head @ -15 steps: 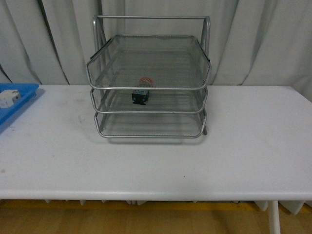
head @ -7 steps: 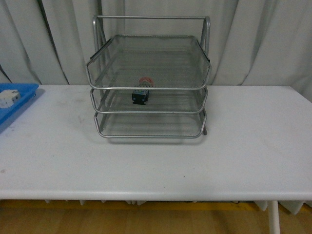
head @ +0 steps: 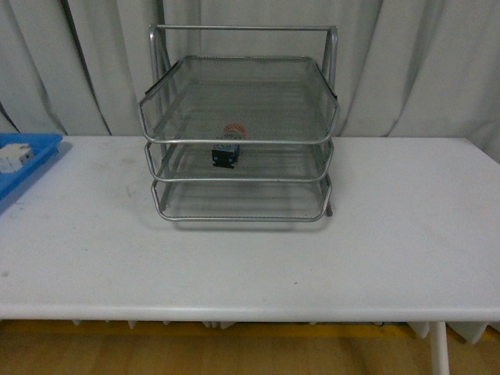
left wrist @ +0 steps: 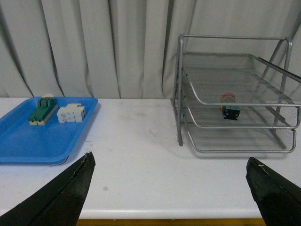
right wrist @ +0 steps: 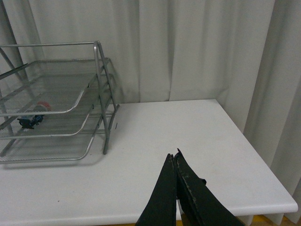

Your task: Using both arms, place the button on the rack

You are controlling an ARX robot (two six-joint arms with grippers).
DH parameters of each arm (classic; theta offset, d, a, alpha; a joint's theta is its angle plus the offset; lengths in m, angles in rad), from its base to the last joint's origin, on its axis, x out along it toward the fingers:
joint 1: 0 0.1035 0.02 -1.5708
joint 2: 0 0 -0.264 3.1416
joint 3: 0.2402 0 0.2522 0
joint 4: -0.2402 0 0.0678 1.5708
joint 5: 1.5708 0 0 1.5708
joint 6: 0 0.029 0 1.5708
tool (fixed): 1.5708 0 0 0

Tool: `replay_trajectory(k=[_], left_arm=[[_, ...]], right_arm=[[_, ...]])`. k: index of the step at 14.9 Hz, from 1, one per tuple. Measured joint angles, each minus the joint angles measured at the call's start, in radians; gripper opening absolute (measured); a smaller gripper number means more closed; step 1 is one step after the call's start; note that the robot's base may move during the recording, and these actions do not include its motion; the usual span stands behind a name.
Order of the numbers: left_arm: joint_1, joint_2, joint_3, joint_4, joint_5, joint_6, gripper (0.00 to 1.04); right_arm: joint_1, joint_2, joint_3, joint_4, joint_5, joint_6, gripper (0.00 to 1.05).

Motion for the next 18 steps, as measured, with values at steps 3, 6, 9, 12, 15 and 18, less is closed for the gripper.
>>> replay_trajectory(k=[3, 6, 9, 12, 15, 18], left_arm=[[0.000, 0.000, 0.000, 0.000, 0.000, 0.000, 0.98], [0.000, 0.000, 0.000, 0.000, 0.000, 0.000, 0.98], [0.000, 0.000, 0.000, 0.000, -0.002, 0.000, 0.98], [0.000, 0.000, 0.000, 0.000, 0.000, 0.000, 0.98], [0.000, 0.000, 0.000, 0.000, 0.000, 0.000, 0.98], [0.000, 0.000, 0.000, 0.000, 0.000, 0.000, 0.98]], right_arm=[[0.000, -0.072, 0.000, -0.073, 0.000, 0.000, 0.02], [0.000, -0.128, 0.000, -0.129, 0.000, 0.000, 0.02], [0.000, -0.291, 0.000, -0.327, -0.002, 0.000, 0.02], [0.000, -0.312, 0.000, -0.321, -0.002, -0.003, 0.07], [0.000, -0.312, 0.000, -0.323, -0.002, -0.003, 0.47], [0.000, -0.312, 0.000, -0.323, -0.002, -0.003, 0.83]])
